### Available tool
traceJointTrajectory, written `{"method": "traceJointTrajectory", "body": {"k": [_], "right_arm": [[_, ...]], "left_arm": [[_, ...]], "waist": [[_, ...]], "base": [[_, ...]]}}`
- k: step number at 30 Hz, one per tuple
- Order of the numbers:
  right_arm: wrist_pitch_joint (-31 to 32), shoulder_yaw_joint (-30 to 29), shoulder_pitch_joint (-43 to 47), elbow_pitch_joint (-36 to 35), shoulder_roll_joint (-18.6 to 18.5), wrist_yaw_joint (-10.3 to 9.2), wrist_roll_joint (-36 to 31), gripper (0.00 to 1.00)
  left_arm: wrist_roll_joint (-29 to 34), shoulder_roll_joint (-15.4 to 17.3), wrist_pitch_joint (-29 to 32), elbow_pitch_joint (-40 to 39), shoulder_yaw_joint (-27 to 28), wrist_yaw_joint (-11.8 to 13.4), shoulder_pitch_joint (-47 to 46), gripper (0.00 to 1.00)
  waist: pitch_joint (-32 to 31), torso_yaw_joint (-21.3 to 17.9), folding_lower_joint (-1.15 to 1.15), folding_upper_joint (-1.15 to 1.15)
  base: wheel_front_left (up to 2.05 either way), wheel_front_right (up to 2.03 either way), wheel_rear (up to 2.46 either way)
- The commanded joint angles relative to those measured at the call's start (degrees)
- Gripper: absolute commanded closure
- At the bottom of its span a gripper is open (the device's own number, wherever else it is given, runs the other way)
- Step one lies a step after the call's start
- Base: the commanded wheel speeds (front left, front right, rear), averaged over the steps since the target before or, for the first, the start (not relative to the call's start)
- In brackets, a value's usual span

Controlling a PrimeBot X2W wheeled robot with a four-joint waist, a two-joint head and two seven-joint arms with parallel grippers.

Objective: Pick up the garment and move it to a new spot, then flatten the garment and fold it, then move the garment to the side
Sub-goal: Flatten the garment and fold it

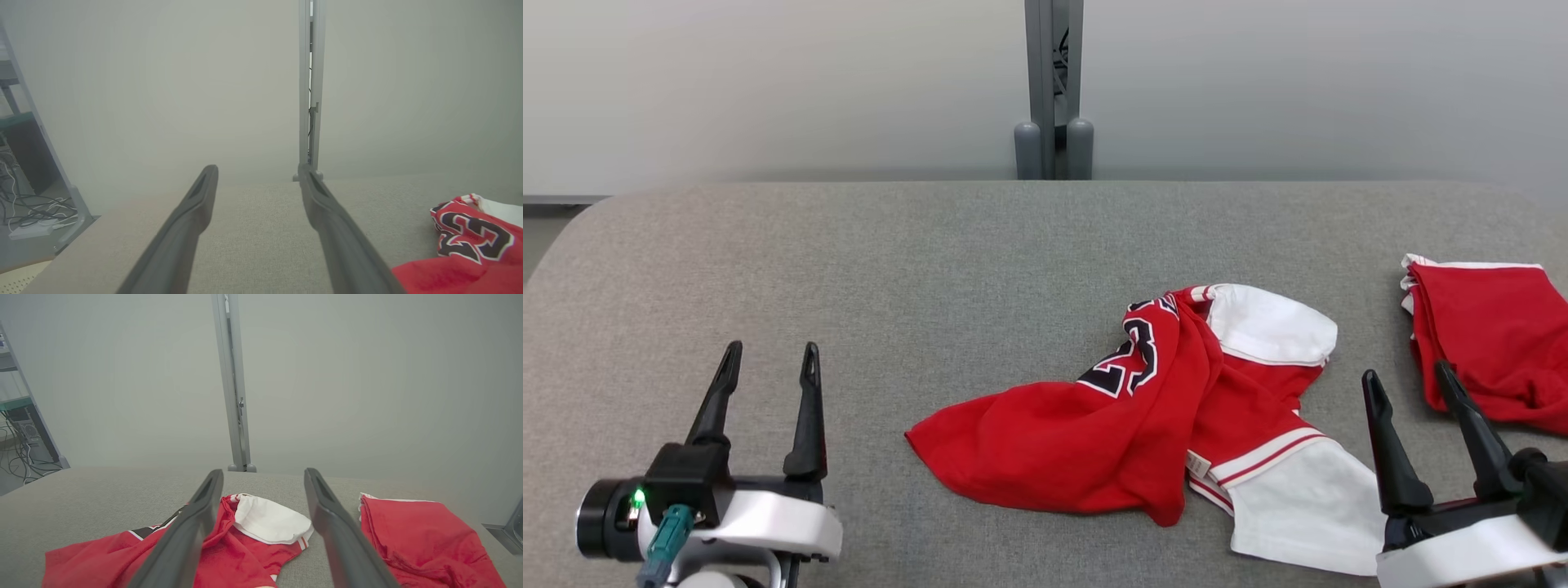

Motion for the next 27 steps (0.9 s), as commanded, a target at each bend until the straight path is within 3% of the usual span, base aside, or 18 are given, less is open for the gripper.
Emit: {"method": "traceJointTrajectory", "body": {"k": [1, 27], "right_arm": [[0.23, 0.03, 1.00, -0.59, 0.04, 0.01, -0.24, 0.00], [2.95, -2.68, 3.73, -2.42, 0.77, 0.01, -1.09, 0.00]], "left_arm": [[0.07, 0.13, -0.06, -0.20, 0.26, 0.69, 1.11, 0.00], [0.53, 0.83, 1.74, -1.17, -1.53, 2.20, 3.59, 0.00]], "waist": [[-0.64, 0.26, 0.00, 0.00], [-2.30, 0.71, 0.00, 0.00]], "base": [[0.00, 0.00, 0.00], [0.00, 0.00, 0.00]]}}
